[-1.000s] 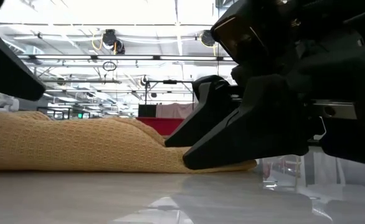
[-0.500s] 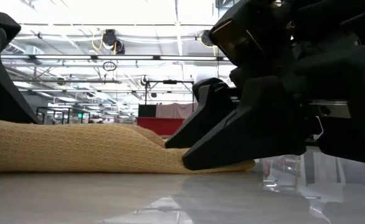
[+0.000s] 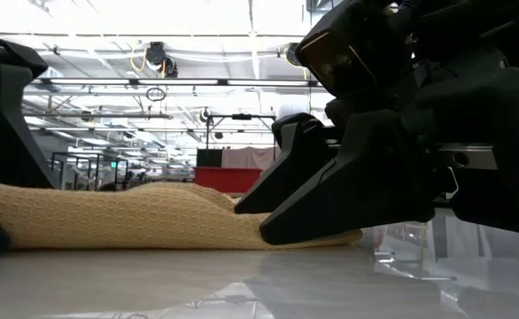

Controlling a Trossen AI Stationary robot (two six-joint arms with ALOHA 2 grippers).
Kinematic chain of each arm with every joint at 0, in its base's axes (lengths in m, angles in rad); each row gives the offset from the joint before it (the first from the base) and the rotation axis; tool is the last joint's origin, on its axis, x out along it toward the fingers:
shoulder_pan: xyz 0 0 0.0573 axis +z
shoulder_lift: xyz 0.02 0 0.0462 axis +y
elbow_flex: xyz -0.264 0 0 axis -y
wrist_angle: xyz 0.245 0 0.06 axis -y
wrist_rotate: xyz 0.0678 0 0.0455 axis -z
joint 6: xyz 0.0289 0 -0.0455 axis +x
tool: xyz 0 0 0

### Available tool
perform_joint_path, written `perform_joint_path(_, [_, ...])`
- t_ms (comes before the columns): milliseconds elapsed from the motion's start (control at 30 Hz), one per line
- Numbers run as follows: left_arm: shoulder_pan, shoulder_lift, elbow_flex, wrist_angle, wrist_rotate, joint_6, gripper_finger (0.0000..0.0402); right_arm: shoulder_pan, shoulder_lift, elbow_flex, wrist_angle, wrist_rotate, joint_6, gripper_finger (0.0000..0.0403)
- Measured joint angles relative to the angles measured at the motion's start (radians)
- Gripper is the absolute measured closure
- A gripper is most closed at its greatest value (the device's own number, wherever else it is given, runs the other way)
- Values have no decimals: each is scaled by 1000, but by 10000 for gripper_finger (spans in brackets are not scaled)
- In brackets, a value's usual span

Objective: Roll towel
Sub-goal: Roll the yellow towel

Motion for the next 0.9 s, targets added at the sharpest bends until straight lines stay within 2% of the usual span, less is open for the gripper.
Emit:
perform_joint_path(100, [14,0,0,-3,50,-13,186,0,0,0,0,-1,0,192])
perform_joint_path(200, [30,-1,0,-9,109,-46,210,0,0,0,0,-2,-1,192])
perform_joint_path(433, [36,2,0,-4,120,-68,323,16,-87,-2,-94,5,-55,192])
perform_joint_path(600, [28,3,-3,-11,97,-92,387,54,-219,-2,-311,8,-133,190])
perform_joint_path(667, [20,-4,-5,-15,71,-97,392,80,-244,-2,-396,3,-148,185])
perform_joint_path(733, [18,-10,-6,-14,57,-116,387,107,-246,-25,-395,3,-150,176])
perform_joint_path(900, [9,-29,-8,-22,48,-149,364,148,-202,-127,-166,73,-160,151])
